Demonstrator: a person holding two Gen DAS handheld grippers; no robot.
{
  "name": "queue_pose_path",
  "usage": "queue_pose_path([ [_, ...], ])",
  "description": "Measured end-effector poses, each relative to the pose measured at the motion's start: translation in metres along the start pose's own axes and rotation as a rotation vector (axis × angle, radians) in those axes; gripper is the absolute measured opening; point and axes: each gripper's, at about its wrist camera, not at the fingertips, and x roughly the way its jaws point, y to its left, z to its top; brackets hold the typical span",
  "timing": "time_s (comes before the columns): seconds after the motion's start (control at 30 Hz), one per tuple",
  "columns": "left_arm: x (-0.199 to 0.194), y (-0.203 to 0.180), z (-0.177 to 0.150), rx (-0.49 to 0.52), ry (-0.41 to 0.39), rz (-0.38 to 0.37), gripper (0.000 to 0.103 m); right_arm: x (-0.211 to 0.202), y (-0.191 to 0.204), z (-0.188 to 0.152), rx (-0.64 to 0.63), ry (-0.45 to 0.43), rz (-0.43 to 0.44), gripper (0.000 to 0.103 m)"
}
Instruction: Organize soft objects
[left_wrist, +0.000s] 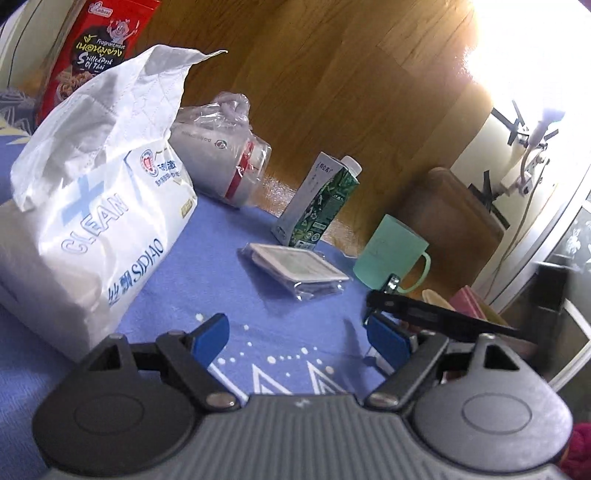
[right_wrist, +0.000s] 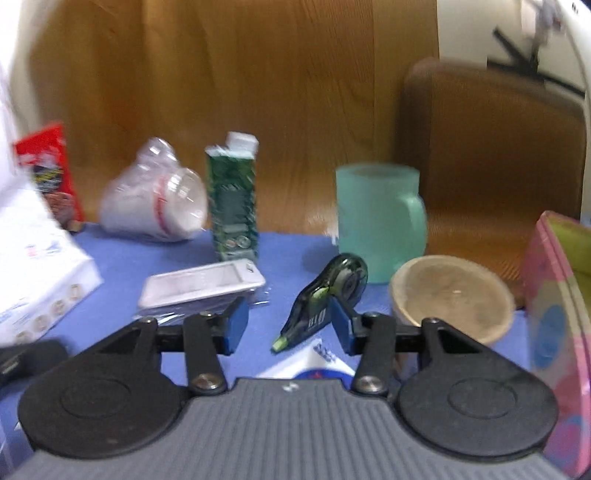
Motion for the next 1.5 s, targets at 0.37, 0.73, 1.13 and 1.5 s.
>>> queue_pose_path([
  [0.37,-0.005,0.001,0.001,-0.027,-0.015,-0.029,0.086,0.014,-0.008,-0.005,0.06,0.043,-0.018,0.015],
  [0.73,0.0,0.0,-0.002,-0.034,0.041,-0.12,0.086,-0.091,-0.027,-0.052,0.177,0.064,0.439,0.015],
  [1.13,0.014,-0.043,-0.029,0.143,0.178,-0.144,0.085,-0.148,-0.042,-0.113,-0.011,-0.043,0.203,0.056],
  [1.5,0.018,-0.086,-0.054,0.105,0.303,-0.223,0.082,-0.127,-0.032,-0.117,-0.104,-0.016,0.212,0.055],
])
